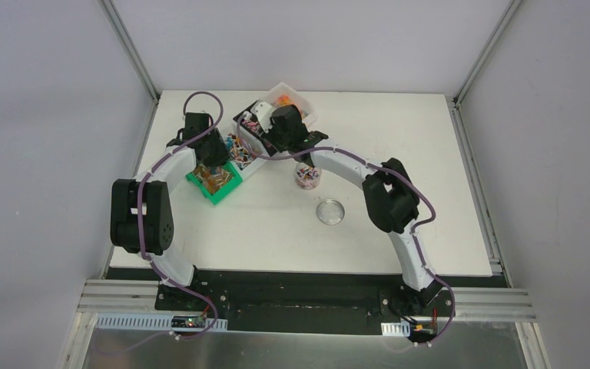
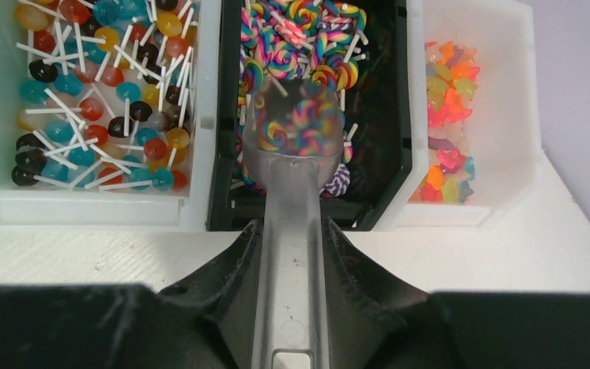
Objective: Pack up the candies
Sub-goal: Scoop the fake candies from the storage box.
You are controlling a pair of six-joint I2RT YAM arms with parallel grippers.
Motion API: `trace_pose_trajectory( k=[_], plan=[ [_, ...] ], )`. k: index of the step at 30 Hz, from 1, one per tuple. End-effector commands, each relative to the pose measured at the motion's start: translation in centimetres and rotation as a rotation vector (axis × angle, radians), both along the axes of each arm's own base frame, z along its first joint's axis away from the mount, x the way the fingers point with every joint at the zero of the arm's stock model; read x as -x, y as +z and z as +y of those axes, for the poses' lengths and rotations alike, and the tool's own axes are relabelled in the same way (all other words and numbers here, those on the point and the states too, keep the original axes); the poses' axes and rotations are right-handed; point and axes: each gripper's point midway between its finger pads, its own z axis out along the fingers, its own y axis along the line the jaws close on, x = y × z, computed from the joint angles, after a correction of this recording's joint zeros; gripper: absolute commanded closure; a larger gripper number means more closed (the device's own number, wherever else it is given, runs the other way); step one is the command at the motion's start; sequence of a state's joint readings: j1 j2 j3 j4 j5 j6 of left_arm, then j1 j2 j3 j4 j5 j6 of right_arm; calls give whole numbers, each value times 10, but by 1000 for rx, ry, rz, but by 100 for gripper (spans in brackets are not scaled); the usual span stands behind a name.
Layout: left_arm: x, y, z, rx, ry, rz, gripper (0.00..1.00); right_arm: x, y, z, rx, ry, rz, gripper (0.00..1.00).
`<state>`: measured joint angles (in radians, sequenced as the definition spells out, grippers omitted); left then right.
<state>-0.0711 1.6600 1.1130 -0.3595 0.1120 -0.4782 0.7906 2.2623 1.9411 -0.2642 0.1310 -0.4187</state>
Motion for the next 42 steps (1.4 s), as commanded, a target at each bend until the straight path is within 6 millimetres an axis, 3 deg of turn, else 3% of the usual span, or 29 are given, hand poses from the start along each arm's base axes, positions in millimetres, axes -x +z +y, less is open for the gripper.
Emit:
trace_pose_trajectory(
  k=[1, 8, 19, 25, 32, 39, 42],
  plan=[
    [42, -34, -14, -7, -103, 161, 82, 36, -9, 35, -274, 179, 44, 100],
    [42, -33, -13, -10, -103, 155, 83, 46, -6, 34, -444, 268, 10, 100],
    [42, -33, -14, -10, -107, 155, 83, 33, -22, 35, -534, 252, -58, 100],
    [41, -32, -13, -14, -103, 152, 83, 35, -6, 34, -687, 243, -39, 100],
    [41, -32, -13, -17, -104, 151, 83, 29, 9, 12, -850, 161, -22, 100],
    [43, -30, -14, -11, -111, 147, 83, 14, -20, 19, -498, 89, -96, 100],
    [44, -31, -15, -5, -117, 153, 83, 3, -41, 20, -315, 25, -134, 100]
  ],
)
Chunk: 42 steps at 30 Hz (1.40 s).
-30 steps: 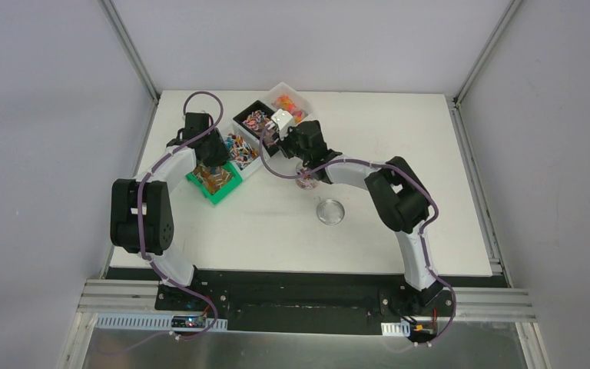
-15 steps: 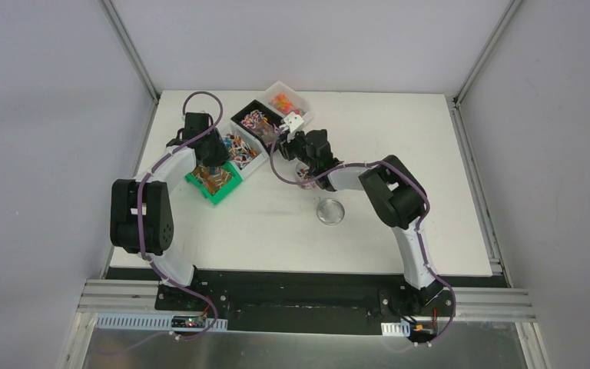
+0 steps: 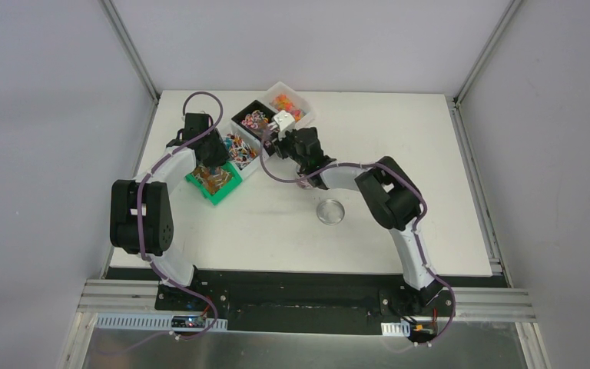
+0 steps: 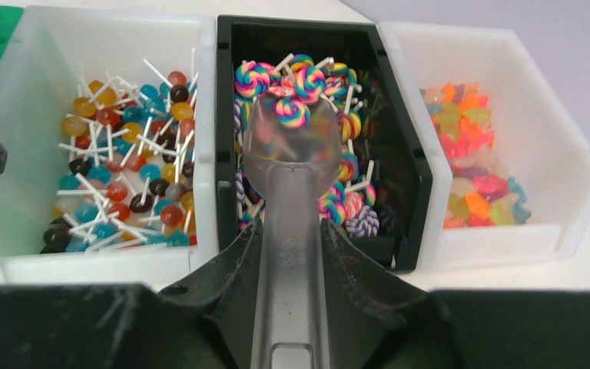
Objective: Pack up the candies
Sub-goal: Scoop the fake candies from the storage box.
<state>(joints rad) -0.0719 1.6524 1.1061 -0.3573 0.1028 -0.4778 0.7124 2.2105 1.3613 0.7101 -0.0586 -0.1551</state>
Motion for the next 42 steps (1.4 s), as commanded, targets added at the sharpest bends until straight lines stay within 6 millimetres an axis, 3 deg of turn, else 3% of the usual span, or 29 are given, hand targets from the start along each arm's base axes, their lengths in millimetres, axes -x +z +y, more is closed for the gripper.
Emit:
trace_pose_trajectory(
  k=[1, 3, 7, 15, 28, 42],
  plan=[
    [43, -32, -17, 3, -121, 157, 83, 6, -22, 24, 258, -23, -22, 100],
    [44, -34, -17, 2, -119, 163, 83, 5, -25, 31, 268, -32, -8, 100],
    [44, -35, -17, 0, -118, 166, 83, 7, -18, 40, 106, -27, 70, 100],
    [45, -36, -15, -10, -113, 169, 84, 13, 14, 22, -204, -35, 40, 100],
    [43, -37, -14, -14, -107, 172, 83, 9, 12, 9, -238, -51, -11, 100],
    [25, -22, -16, 1, -80, 132, 66, 14, 34, -26, -211, -38, -81, 100]
  ],
)
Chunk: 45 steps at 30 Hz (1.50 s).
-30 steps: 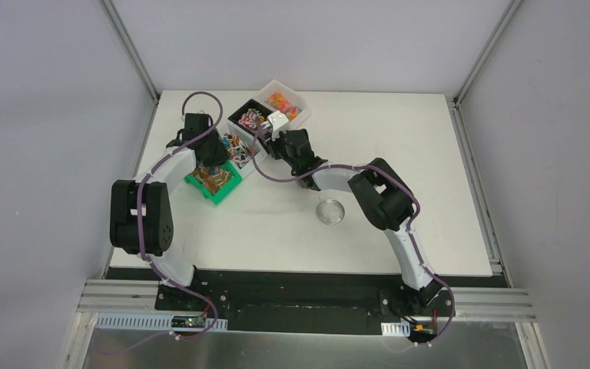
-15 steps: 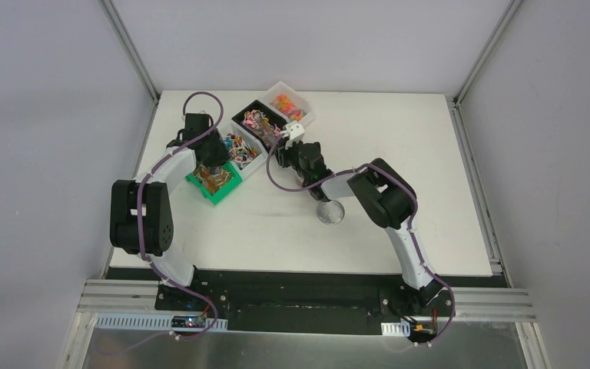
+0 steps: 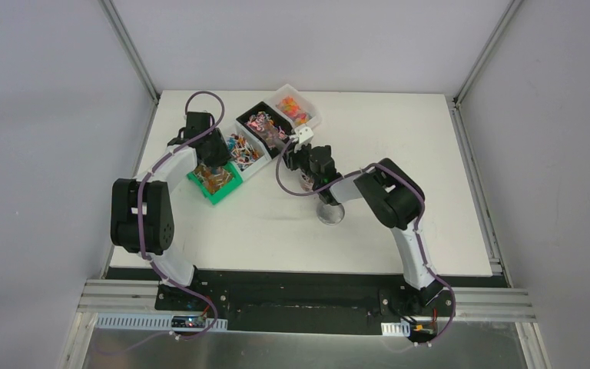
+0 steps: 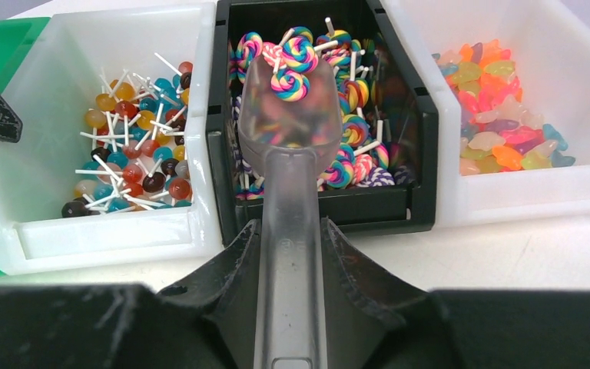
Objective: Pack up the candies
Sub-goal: Scoop the fake candies from the storage box, then place the fake candies in the packing bottle.
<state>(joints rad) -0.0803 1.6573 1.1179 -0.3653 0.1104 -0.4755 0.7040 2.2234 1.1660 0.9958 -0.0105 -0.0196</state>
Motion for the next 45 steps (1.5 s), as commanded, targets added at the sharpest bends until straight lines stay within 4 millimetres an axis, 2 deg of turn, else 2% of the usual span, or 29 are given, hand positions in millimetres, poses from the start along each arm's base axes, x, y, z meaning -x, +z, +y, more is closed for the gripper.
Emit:
trace_pose_trajectory(
  k=[1, 12, 19, 24, 26, 28, 35, 36, 40, 41, 42, 45],
  plan=[
    [23, -22, -11, -3, -63, 126, 65, 0, 58, -3, -57, 22, -118, 100],
    [1, 3, -14, 12, -47, 67, 55, 0, 77, -18, -31, 2, -159, 100],
    [-13, 31, -15, 12, -50, 3, 52, 5, 101, -29, -55, 6, -189, 100],
    [-15, 54, -16, 15, -59, -50, 50, 13, 118, -41, -69, 6, -205, 100],
    [-14, 64, -17, 21, -71, -76, 48, 18, 123, -46, -67, 8, -213, 100],
    [-12, 73, -18, 23, -80, -98, 41, 25, 127, -52, -65, 9, -218, 100],
    [7, 88, -17, 25, -96, -138, 35, 59, 145, -80, -26, 9, -254, 100],
    [10, 90, -18, 27, -99, -142, 30, 65, 149, -84, -16, 12, -257, 100],
    [18, 98, -19, 35, -111, -166, 22, 87, 154, -99, 33, 27, -256, 100],
    [20, 100, -19, 34, -114, -173, 17, 92, 155, -104, 49, 24, -253, 100],
    [22, 101, -18, 31, -115, -179, 2, 97, 157, -109, 63, 20, -251, 100],
    [30, 108, -17, 28, -119, -201, 1, 114, 155, -124, 118, 19, -221, 100]
  ],
)
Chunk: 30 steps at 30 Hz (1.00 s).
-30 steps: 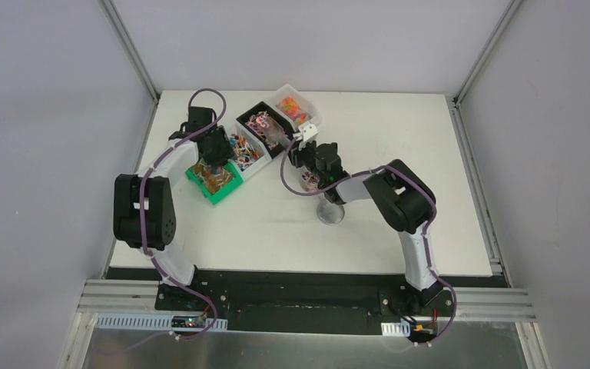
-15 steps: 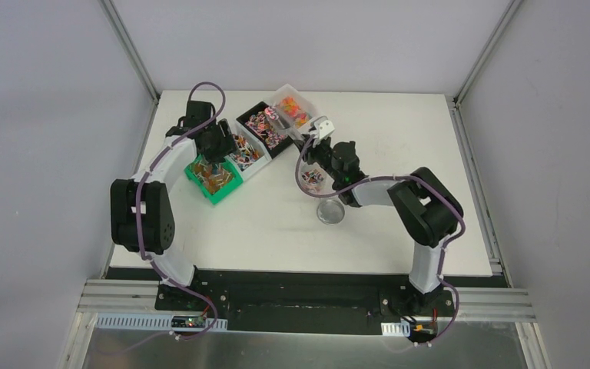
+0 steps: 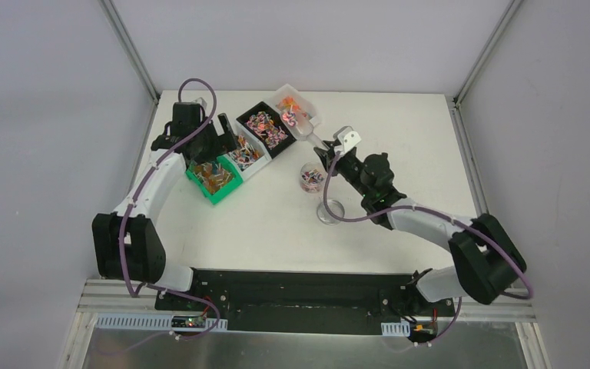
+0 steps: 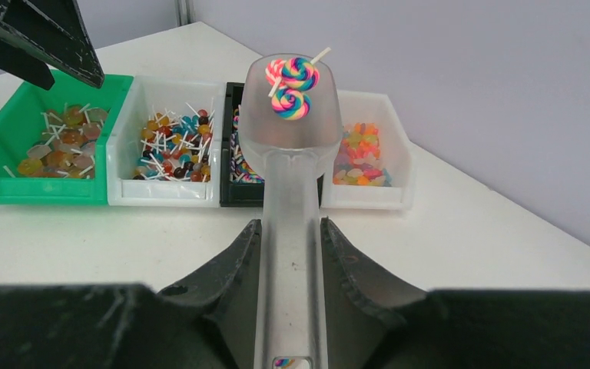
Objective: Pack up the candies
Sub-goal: Place the fake candies in the packing bottle.
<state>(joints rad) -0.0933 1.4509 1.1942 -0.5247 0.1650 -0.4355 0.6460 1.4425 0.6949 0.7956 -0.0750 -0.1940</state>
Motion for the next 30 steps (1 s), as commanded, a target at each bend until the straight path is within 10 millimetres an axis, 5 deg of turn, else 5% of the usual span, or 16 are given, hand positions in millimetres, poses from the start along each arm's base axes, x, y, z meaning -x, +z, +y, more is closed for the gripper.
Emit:
trace_pose_trajectory(
  k=[1, 15, 22, 30],
  plan=[
    [12, 21, -5, 1, -41, -79, 1, 26, 14, -20, 74, 5, -14, 100],
    [41, 7, 7, -4, 17, -61, 1, 85, -1, -80, 356, -49, 121, 100],
    [51, 0, 12, -35, -5, -60, 1, 94, -17, -91, 470, -64, 180, 100],
    [57, 1, 12, -45, -24, -76, 3, 95, -19, -82, 536, -75, 208, 100]
  ],
)
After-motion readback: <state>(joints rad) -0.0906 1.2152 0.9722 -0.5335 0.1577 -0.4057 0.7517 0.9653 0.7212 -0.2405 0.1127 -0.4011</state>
